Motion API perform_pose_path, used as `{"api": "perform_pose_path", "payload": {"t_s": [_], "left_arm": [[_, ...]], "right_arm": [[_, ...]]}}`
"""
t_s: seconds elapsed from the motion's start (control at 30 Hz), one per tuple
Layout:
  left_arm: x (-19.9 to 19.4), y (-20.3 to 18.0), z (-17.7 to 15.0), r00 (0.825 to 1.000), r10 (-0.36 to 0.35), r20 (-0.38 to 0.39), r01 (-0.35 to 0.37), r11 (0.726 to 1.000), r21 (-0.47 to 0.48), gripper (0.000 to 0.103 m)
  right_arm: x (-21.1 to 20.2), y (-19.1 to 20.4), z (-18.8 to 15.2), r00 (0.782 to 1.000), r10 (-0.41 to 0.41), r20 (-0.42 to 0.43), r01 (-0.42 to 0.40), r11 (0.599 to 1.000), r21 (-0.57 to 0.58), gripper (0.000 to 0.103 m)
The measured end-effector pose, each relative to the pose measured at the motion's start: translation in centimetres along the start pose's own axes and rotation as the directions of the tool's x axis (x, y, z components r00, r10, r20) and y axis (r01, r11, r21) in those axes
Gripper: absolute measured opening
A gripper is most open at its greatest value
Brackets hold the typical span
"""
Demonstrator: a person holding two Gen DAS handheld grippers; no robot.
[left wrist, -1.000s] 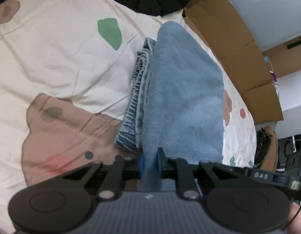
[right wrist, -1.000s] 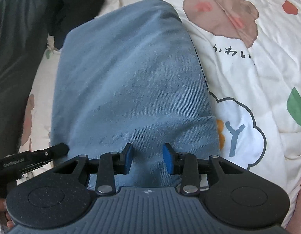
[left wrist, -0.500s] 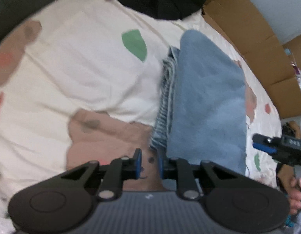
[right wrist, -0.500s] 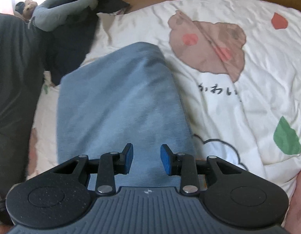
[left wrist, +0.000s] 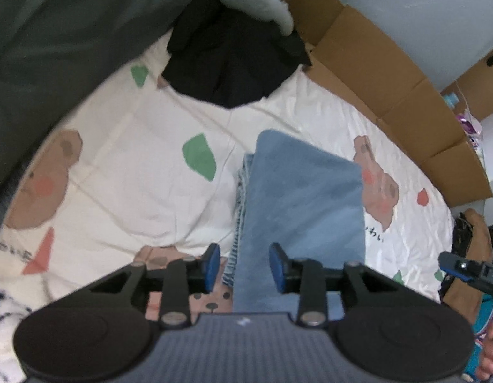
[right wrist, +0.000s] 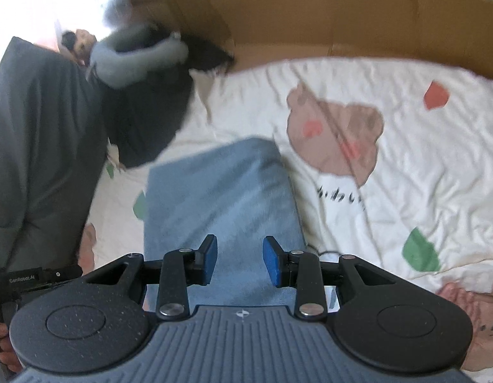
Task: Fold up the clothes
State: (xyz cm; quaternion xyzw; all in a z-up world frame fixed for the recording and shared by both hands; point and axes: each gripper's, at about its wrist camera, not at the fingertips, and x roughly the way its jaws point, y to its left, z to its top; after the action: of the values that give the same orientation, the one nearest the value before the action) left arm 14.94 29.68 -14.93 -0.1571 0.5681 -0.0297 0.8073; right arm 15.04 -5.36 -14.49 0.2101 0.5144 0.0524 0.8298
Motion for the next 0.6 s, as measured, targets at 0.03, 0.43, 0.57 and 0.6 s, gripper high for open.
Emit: {"api": "perform_pose_path", "payload": {"t_s": [0.03, 0.43, 0.57, 0.6], "left_arm": [[-0.9, -0.7, 0.3, 1.000, 0.003, 0.006, -0.003, 1.000, 0.015, 0.044], [-10.9, -6.2, 2.7, 0.993, 0.039, 0.110, -0.040, 0.999, 0.010, 0.065], [-11.6, -6.4, 3.5, 0.993, 0.023, 0.115, -0.027, 0.999, 0.032, 0.066], [-11.5, -6.4, 3.7, 0.993, 0.023, 0.113, -0.027, 0.999, 0.040, 0.066]], "right_arm": [[-0.8, 0.1, 0.1, 1.000, -0.004, 0.013, 0.004, 1.000, -0.001, 0.038], [-7.1, 1.2, -0.5, 0.993, 0.039, 0.111, -0.036, 0.999, -0.029, 0.040], [-7.9, 2.1, -0.9, 0.989, 0.076, 0.127, -0.068, 0.995, -0.072, 0.040], [-7.9, 2.2, -1.0, 0.987, 0.091, 0.132, -0.080, 0.993, -0.086, 0.040]]}}
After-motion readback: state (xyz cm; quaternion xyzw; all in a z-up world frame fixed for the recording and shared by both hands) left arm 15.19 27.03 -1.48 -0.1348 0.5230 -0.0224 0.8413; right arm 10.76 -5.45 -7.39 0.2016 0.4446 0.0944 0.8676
